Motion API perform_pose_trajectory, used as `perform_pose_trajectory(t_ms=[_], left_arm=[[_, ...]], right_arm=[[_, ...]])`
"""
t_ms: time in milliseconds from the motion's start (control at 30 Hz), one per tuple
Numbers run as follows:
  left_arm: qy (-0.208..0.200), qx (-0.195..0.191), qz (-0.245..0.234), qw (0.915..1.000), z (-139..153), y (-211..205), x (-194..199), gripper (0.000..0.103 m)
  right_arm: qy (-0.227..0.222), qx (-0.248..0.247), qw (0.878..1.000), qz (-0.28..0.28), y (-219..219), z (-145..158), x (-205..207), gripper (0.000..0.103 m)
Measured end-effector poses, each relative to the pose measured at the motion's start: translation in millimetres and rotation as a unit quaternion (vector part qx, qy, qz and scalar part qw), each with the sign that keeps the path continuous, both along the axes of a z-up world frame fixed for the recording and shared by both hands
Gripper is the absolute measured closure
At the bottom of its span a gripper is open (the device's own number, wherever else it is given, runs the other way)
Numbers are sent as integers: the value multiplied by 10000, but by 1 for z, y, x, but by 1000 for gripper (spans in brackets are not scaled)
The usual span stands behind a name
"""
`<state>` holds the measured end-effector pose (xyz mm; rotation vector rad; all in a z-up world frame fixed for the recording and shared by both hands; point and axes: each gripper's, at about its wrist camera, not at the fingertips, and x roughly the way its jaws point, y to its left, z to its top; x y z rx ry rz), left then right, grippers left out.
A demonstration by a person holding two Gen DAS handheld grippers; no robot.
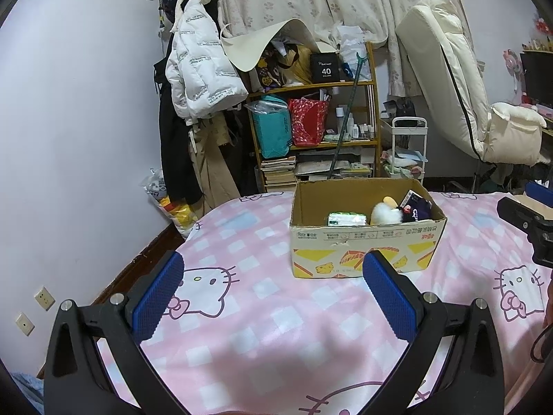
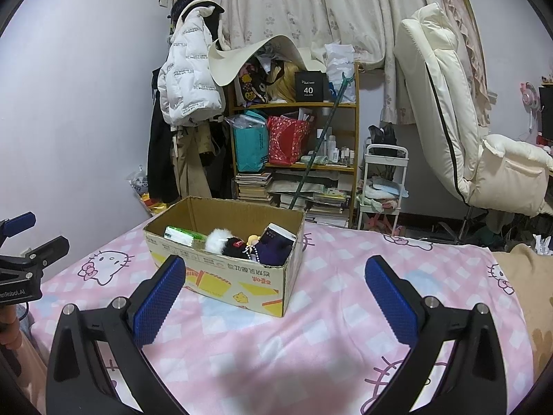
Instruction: Organize soft objects
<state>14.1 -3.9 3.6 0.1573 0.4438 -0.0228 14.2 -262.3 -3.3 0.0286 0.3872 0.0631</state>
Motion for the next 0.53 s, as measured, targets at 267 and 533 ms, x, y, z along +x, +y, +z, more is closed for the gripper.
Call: perform_pose_trajectory(t_ms=[267, 533], left_arm=[[91, 73, -43, 9999, -4, 0, 1, 1], [114, 101, -43, 9999, -4, -1, 1, 1]], right_arm=[[42, 1, 10000, -13, -1, -3, -1, 0], [63, 12, 10000, -23, -2, -7, -1, 0]])
